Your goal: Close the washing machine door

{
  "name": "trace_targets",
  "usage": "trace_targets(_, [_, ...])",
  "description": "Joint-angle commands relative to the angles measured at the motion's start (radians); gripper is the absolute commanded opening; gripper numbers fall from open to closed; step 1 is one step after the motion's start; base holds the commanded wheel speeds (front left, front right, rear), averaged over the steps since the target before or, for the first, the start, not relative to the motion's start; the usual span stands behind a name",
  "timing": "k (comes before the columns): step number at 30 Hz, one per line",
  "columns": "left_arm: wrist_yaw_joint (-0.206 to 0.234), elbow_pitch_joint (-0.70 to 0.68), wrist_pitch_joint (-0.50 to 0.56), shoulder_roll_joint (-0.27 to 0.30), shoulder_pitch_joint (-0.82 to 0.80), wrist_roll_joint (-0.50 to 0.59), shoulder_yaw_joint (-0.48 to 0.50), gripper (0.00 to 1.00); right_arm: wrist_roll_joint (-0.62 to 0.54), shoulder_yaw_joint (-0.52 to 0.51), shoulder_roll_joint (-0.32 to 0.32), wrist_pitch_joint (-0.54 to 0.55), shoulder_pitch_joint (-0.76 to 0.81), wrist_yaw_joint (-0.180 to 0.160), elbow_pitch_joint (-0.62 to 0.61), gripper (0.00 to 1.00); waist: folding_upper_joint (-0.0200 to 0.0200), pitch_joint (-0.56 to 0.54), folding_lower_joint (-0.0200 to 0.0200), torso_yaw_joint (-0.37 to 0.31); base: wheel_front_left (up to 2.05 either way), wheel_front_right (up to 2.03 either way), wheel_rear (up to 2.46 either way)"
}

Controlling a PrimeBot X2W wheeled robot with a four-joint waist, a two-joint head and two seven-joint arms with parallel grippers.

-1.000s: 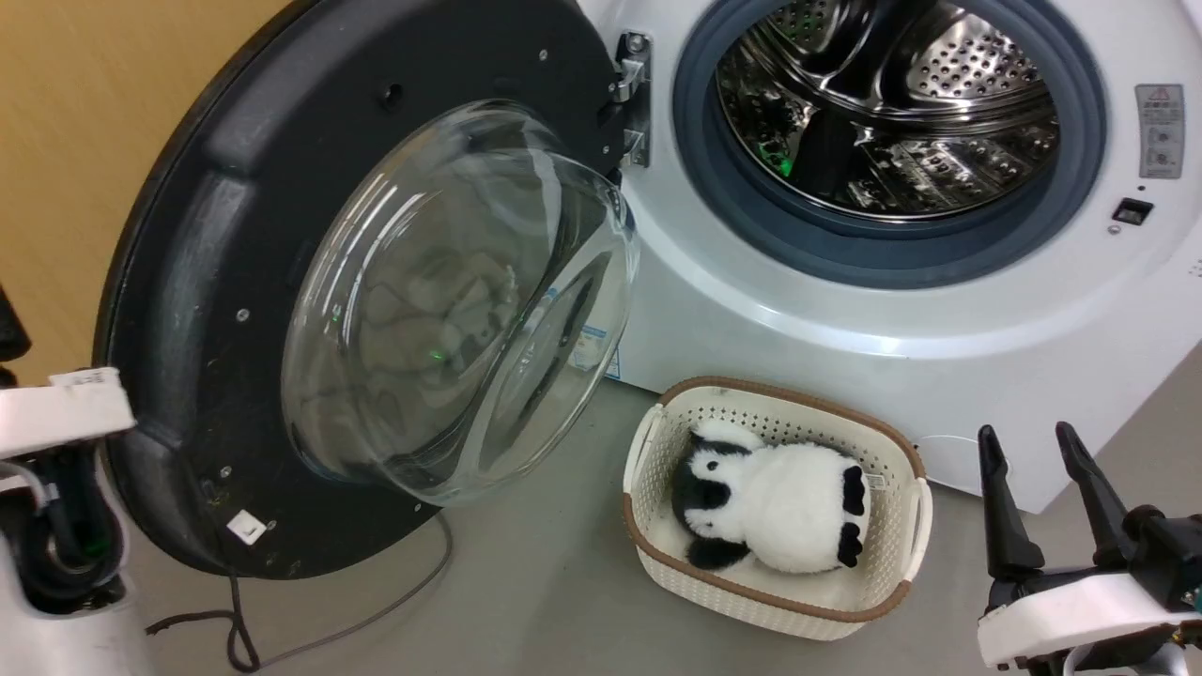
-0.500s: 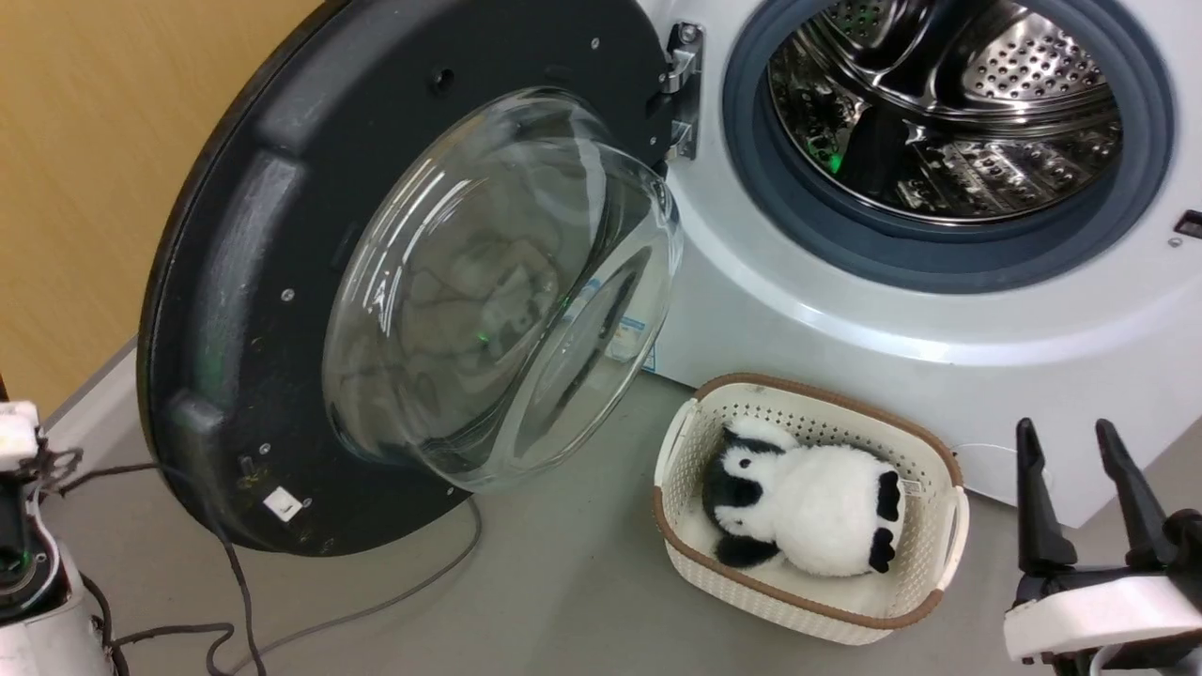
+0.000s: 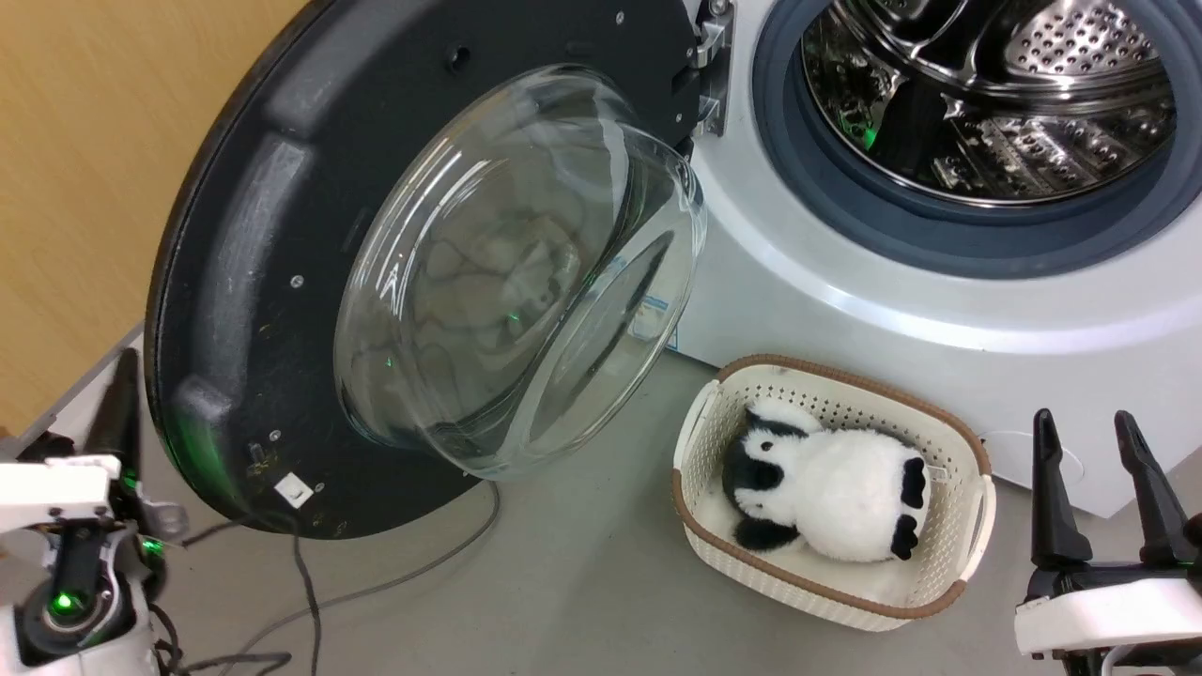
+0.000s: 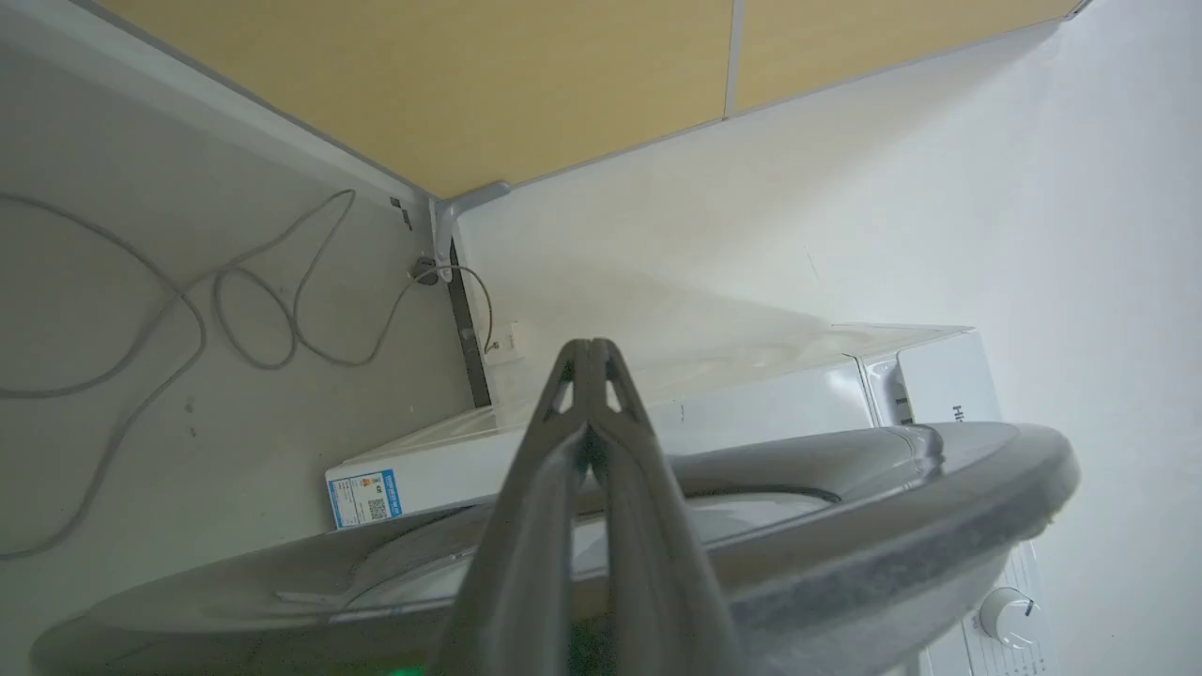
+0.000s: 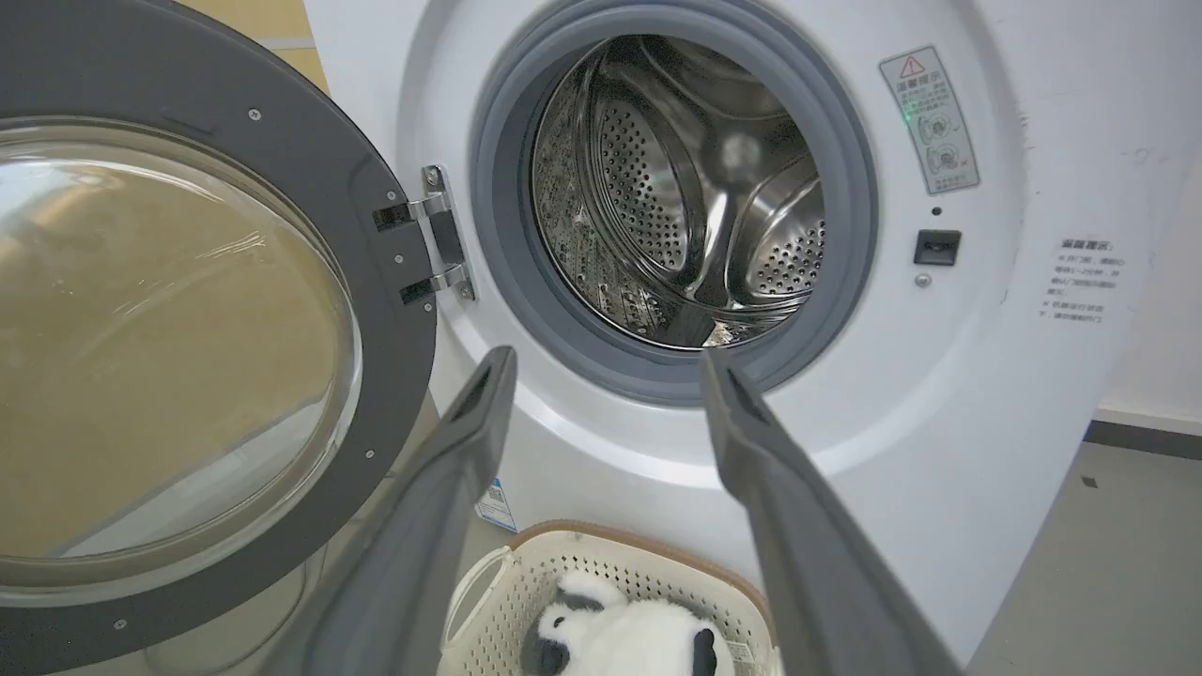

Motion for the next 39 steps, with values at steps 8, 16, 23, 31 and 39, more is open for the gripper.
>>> trace_targets(8, [-0.015,0.011,0.121,-0.02,0.054,-0.125,-0.01,0.0,0.002,-0.015,0.004,-0.023,-0.019,0.001,-0.014,1.0,0.0,0.025,0.0,0.004,0.0,0.0,0.0])
trace_targets(16, [-0.024,-0.112,0.272,-0.024,0.17,-0.212,-0.113,0.0,0.016,-0.032,0.004,-0.04,-0.018,0.001,-0.015,1.0,0.0,0.035,0.0,0.032,0.0,0.0,0.0])
trace_targets(23, [-0.031,-0.263,0.333,-0.024,0.288,-0.291,-0.28,0.0,0.027,-0.037,0.004,-0.055,-0.031,0.001,-0.013,1.0,0.0,0.049,0.0,0.061,0.0,0.0,0.0])
trace_targets(31, [-0.039,-0.444,0.383,-0.024,0.409,-0.332,-0.517,0.0,0.046,-0.044,0.005,-0.07,-0.052,0.001,-0.008,1.0,0.0,0.049,0.0,0.032,0.0,0.0,0.0])
trace_targets(39, [-0.039,-0.45,0.366,-0.024,0.395,-0.311,-0.714,0.0,0.066,-0.028,0.005,-0.07,-0.061,0.001,0.0,1.0,0.0,0.038,0.0,-0.085,0.0,0.0,0.0])
